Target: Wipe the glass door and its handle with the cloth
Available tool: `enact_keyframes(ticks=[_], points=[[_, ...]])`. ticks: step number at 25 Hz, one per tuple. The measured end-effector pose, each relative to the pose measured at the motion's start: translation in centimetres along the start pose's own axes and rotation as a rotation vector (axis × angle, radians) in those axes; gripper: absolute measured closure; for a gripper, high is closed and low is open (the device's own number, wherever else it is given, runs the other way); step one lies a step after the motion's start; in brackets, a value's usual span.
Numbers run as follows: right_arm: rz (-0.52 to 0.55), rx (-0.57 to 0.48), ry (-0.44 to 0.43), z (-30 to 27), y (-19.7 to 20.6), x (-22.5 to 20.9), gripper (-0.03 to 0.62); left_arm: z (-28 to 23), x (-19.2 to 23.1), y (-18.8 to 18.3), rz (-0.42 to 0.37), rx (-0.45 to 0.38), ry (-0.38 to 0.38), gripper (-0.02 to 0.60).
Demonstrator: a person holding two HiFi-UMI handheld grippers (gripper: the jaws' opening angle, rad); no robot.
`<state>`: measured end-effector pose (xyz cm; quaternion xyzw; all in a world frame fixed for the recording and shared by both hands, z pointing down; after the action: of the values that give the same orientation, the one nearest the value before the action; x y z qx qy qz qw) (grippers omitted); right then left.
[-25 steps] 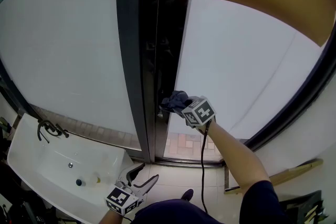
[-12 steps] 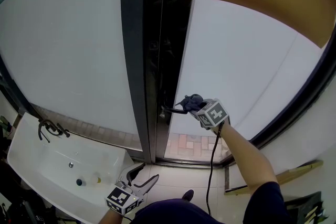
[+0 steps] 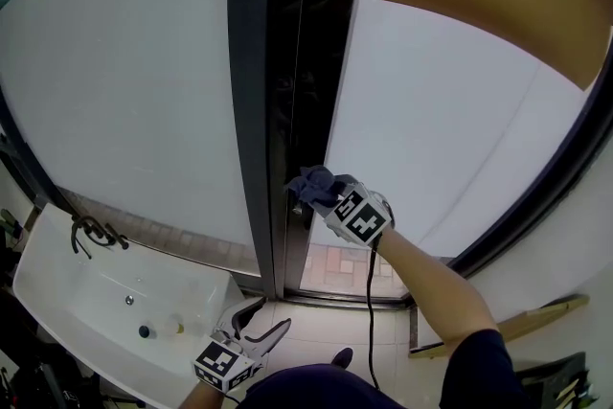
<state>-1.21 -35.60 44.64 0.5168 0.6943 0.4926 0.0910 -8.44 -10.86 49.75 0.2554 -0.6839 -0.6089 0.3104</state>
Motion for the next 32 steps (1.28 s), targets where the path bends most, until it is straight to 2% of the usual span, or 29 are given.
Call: enact_keyframes(ticks=[4,9,15,27,29,32], points=[[0.184,0.091,0.003,-3.4,-0.5,2.1,0.442,0.6,0.0,-0.1,0.004,0.000,-0.028,0.333],[0.302,0.125,0.029,-3.9,0.4,2.5,0.444,1.3,0.2,0.5,0.011,0.002,-0.044,0.333],[0.312,0.131,0.050,-1.8,2.4,2.0,0.444,1.4,0.0,0.5,0.008,-0.005,-0.038,0.333],[0.296,0.232,0.160,3.8,8.1,-1.6,0.444,-0.6,-0.6,-0.1,0.001,-0.014,0.019,0.333],[0.332,0.226,0.181,4.1,7.7,-1.3,0.444,-0.5,-0.6,0.1,0.000,-0.012,0.020,0.333],[0.488,0.196,0.187,3.2,5.8,0.3,0.443,-0.2,-0.3,0.7,0.004,-0.006,0.016,0.333]])
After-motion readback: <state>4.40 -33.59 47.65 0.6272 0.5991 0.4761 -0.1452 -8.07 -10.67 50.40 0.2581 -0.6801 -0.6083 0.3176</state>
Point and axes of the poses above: the fingertips, and each gripper's own axes: z backward along the fingers, x to its left, y out of its underside, the point moved 1 cm from there along z, backward along the fingers, and after that the axes turned 5 degrees about -x, right-handed, at the moved point
